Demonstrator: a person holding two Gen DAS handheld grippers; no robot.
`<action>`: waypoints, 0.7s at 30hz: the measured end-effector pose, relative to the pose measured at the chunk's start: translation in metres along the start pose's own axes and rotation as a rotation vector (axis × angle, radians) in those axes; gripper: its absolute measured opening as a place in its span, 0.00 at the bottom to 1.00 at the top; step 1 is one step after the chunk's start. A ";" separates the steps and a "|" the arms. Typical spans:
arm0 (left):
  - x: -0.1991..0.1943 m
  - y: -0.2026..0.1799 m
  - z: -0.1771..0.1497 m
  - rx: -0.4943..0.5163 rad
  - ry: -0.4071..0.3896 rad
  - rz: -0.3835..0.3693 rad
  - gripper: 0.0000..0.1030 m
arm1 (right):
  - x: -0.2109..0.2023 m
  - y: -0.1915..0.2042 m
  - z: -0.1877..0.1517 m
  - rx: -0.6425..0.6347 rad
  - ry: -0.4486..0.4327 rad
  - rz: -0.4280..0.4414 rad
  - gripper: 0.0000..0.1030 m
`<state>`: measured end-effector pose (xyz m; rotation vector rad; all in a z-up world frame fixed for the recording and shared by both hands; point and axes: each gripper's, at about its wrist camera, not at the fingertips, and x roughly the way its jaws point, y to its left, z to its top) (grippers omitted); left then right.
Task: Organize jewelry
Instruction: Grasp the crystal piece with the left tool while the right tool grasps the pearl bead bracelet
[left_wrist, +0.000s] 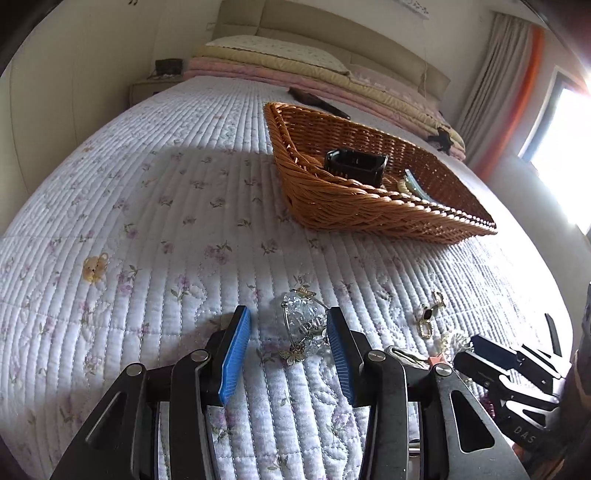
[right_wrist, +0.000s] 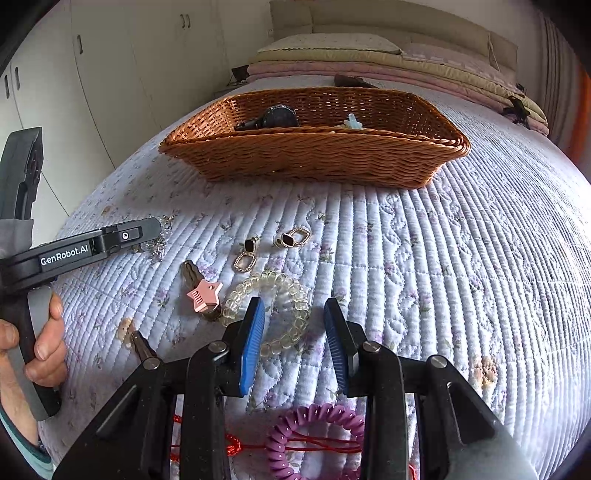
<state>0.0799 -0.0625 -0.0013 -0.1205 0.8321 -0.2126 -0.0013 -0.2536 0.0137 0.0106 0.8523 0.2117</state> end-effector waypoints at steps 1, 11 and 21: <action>0.000 -0.002 -0.001 0.013 0.000 0.010 0.42 | 0.000 0.001 0.000 -0.004 0.001 -0.005 0.36; 0.002 -0.020 -0.007 0.115 0.010 0.011 0.19 | 0.003 0.006 0.001 -0.021 -0.008 -0.035 0.12; -0.010 -0.023 -0.011 0.135 -0.042 -0.011 0.09 | -0.008 -0.002 0.000 0.008 -0.054 -0.015 0.11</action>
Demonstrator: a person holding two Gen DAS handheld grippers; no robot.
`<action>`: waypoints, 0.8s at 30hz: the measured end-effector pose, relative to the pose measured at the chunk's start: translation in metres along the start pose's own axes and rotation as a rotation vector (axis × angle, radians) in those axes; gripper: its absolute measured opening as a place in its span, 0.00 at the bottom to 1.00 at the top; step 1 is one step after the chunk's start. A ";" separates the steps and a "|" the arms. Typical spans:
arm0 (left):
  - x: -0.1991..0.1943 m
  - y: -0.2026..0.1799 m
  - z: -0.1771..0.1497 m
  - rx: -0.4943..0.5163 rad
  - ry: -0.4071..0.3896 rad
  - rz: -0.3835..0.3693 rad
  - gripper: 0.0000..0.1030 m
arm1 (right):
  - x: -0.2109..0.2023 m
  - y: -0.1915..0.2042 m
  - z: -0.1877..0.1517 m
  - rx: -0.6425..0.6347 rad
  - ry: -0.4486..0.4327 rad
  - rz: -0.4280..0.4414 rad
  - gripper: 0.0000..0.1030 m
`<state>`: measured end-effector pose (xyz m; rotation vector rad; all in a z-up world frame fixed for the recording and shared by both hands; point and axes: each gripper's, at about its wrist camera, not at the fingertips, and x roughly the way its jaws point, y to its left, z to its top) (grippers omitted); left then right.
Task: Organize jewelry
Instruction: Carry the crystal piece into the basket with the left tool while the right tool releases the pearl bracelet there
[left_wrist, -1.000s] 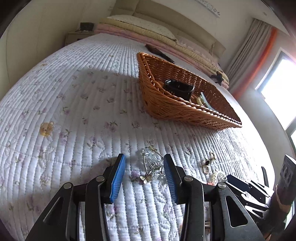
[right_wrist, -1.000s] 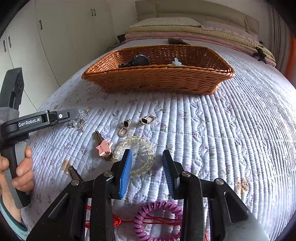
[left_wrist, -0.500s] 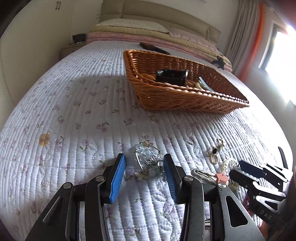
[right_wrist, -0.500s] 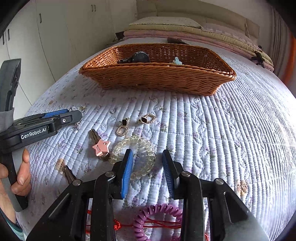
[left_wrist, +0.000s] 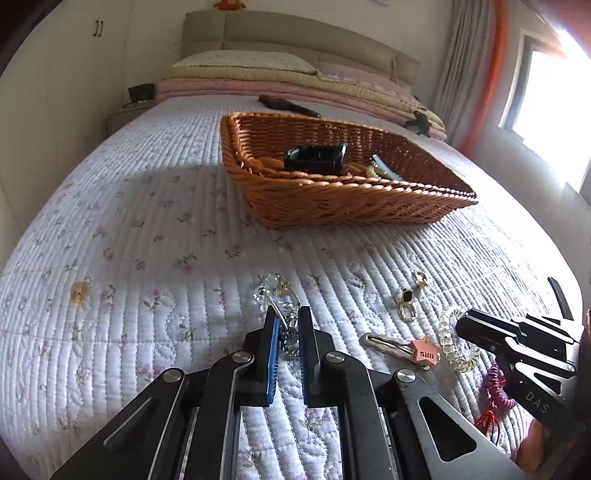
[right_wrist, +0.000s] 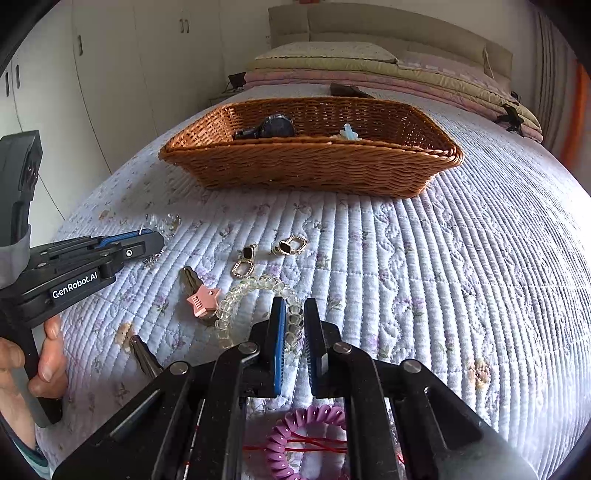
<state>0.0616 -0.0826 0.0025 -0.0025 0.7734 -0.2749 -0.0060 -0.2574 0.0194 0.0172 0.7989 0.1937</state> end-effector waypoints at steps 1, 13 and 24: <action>-0.002 0.000 0.000 0.000 -0.009 -0.002 0.09 | -0.002 -0.002 0.000 0.006 -0.006 0.003 0.11; -0.052 0.016 0.008 -0.075 -0.185 -0.178 0.09 | -0.043 -0.018 0.002 0.071 -0.147 0.081 0.11; -0.082 -0.022 0.021 0.027 -0.252 -0.199 0.09 | -0.057 -0.026 0.013 0.084 -0.184 0.061 0.11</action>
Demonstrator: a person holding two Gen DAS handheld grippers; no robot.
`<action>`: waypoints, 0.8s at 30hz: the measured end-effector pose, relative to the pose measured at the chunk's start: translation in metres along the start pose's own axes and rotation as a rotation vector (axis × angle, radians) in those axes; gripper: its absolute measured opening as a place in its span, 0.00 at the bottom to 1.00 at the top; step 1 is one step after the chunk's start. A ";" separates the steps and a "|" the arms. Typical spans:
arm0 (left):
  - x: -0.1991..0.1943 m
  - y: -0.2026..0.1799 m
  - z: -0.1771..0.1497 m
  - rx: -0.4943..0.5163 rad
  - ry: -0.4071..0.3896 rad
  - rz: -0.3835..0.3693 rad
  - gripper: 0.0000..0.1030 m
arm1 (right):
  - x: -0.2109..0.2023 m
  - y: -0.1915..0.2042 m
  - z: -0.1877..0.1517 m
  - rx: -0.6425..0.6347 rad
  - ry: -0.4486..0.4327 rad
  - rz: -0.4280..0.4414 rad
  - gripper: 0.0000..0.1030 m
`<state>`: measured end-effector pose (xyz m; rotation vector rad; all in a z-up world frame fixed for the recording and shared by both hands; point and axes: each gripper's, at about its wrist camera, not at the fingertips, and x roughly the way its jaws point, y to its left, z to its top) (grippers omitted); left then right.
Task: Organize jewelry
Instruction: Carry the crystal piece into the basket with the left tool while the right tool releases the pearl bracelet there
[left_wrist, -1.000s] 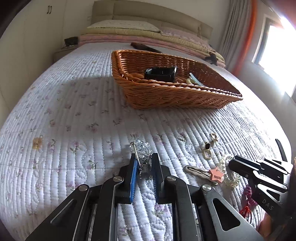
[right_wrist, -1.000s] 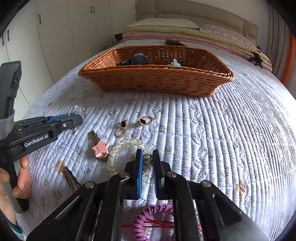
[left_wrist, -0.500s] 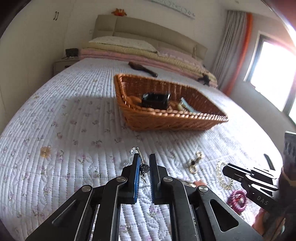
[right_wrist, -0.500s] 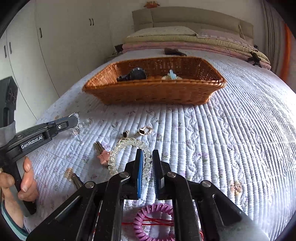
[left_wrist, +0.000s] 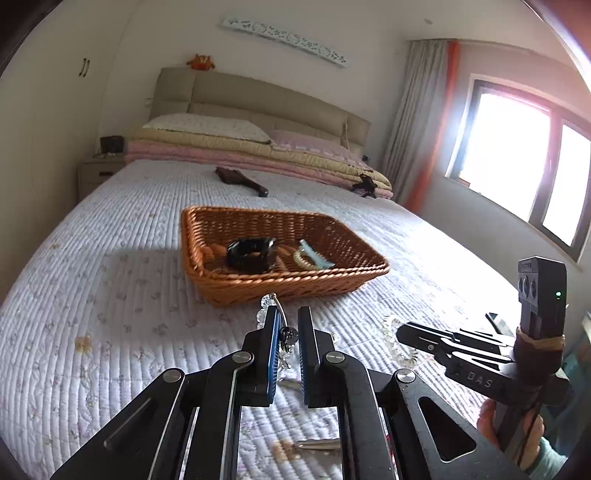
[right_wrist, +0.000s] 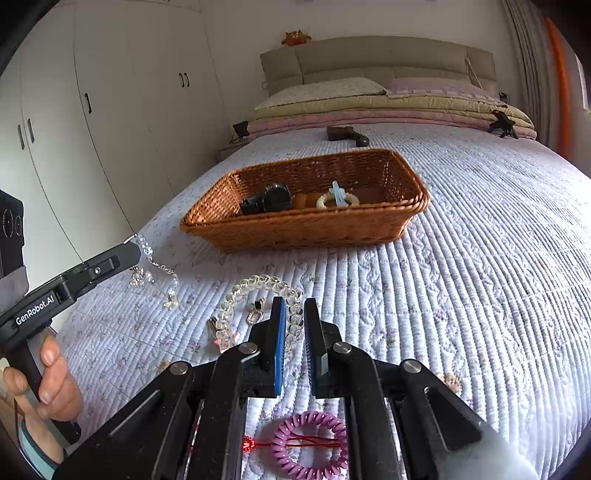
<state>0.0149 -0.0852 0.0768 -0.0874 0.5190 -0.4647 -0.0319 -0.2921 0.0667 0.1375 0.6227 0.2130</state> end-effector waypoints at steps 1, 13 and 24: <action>-0.001 -0.003 0.006 0.005 -0.006 -0.005 0.09 | -0.003 -0.002 0.005 0.001 -0.006 -0.008 0.11; 0.040 -0.017 0.102 0.008 -0.094 -0.060 0.09 | 0.027 -0.020 0.112 -0.062 -0.055 -0.134 0.11; 0.172 -0.010 0.086 -0.068 0.089 -0.099 0.09 | 0.125 -0.062 0.122 0.019 0.102 -0.099 0.11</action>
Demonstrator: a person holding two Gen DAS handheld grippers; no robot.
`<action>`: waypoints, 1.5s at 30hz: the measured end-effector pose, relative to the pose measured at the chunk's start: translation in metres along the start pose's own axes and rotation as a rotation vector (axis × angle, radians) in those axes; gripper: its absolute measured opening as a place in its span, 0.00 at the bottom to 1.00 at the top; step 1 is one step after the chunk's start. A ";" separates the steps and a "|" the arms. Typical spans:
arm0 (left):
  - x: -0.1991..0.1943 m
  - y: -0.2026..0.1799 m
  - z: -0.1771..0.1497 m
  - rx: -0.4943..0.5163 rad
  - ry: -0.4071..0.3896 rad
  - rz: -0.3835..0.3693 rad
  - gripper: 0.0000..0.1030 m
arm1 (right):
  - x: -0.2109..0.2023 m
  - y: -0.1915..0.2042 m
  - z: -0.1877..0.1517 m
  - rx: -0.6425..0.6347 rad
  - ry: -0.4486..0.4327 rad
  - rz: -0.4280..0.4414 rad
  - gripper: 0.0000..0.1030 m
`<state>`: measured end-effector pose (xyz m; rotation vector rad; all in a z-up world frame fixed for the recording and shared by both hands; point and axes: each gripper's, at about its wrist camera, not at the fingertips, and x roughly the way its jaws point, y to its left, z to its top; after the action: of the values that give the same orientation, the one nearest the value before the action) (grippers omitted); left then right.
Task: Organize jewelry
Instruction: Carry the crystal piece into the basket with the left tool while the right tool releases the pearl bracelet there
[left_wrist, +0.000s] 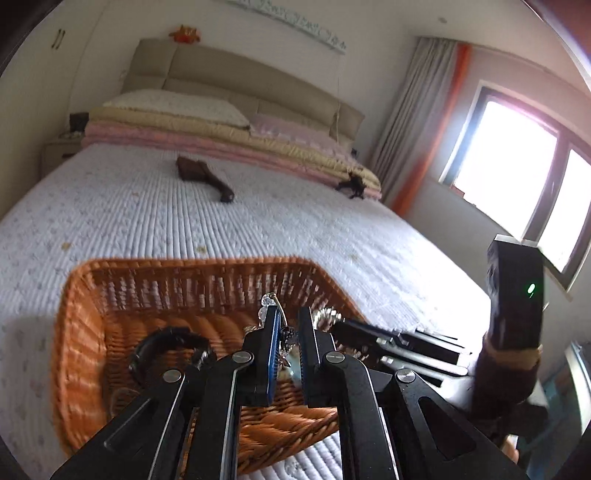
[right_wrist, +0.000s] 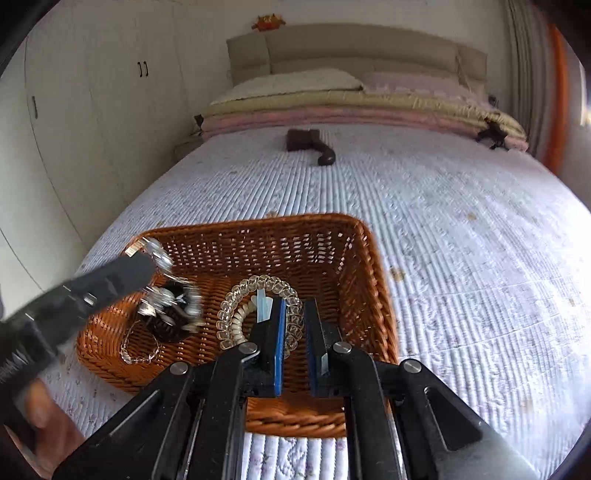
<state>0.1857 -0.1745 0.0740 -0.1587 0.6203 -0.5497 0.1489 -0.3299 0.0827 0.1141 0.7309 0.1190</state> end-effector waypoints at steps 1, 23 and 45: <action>0.006 0.002 -0.004 0.008 0.018 0.006 0.09 | 0.005 -0.003 -0.002 0.004 0.005 -0.005 0.11; 0.015 0.013 -0.016 -0.029 0.072 -0.031 0.38 | 0.024 -0.016 -0.010 0.022 0.041 -0.019 0.12; -0.101 -0.031 -0.027 0.077 -0.079 -0.011 0.52 | -0.097 -0.009 -0.015 0.058 -0.188 0.075 0.31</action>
<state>0.0874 -0.1460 0.1128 -0.1111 0.5206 -0.5747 0.0684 -0.3526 0.1342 0.2054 0.5422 0.1568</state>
